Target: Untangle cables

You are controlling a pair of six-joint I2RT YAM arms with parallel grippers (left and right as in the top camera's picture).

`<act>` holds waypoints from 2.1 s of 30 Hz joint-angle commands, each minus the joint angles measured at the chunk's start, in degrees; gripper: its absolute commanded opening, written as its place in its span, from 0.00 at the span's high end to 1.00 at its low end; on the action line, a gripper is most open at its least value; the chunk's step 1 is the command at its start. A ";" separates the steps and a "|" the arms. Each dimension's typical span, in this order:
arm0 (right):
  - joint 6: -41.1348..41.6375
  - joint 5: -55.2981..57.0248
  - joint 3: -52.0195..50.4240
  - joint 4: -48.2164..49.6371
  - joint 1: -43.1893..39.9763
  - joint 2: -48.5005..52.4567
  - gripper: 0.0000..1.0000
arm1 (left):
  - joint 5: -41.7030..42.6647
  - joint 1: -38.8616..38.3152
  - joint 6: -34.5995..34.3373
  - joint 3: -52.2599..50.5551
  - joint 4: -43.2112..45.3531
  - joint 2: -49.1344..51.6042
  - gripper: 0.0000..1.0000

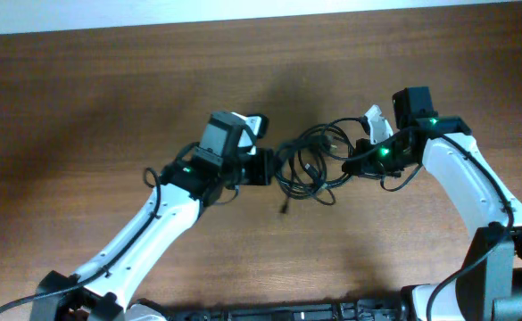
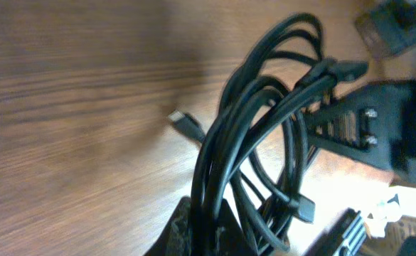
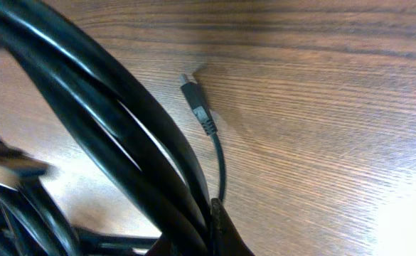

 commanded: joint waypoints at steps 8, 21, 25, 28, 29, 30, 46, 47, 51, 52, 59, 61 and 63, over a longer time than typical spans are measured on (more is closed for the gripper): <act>10.40 25.33 0.81 -5.33 -0.76 0.42 0.96 | -3.52 16.70 2.71 1.18 -1.86 -1.62 1.00; 12.68 27.30 0.81 -6.75 -0.74 0.42 0.96 | -9.46 21.29 5.88 1.16 -11.34 -1.55 0.22; 12.68 26.23 0.81 -6.71 -0.74 0.42 0.95 | -9.49 14.78 15.58 1.16 -9.05 0.57 0.28; 12.68 26.03 0.81 -6.86 -0.74 0.42 0.91 | -9.46 8.57 15.15 1.16 -3.10 9.16 0.27; 12.68 26.03 0.81 -6.93 -0.74 0.42 0.90 | -9.46 6.91 12.31 1.16 -1.11 12.59 0.27; 12.68 26.01 0.81 -6.95 -0.74 0.42 0.90 | -9.46 5.27 8.39 1.16 0.52 16.02 0.28; -5.62 -23.91 0.81 7.06 -0.74 0.42 0.83 | 20.92 9.16 7.06 6.40 4.42 0.31 1.00; -5.60 -26.99 0.81 8.41 -0.74 0.42 0.76 | 26.03 9.16 7.06 6.40 6.16 0.31 1.00; -5.57 -27.61 0.81 9.94 -0.74 0.42 0.48 | 31.80 9.11 6.91 6.40 10.56 0.31 1.00; -5.60 -27.58 0.81 10.84 -0.74 0.42 0.44 | 32.89 9.09 6.84 6.40 10.58 0.31 1.00; -0.37 -9.27 0.68 13.73 -0.74 0.63 0.89 | 44.37 8.92 1.77 6.40 19.71 0.31 1.00; 7.98 10.27 0.68 7.13 -0.74 0.63 0.96 | 39.19 9.79 4.52 6.40 17.40 0.31 1.00; 13.05 26.01 0.68 0.22 -0.76 0.63 0.96 | 25.29 11.67 8.46 6.40 6.19 0.31 1.00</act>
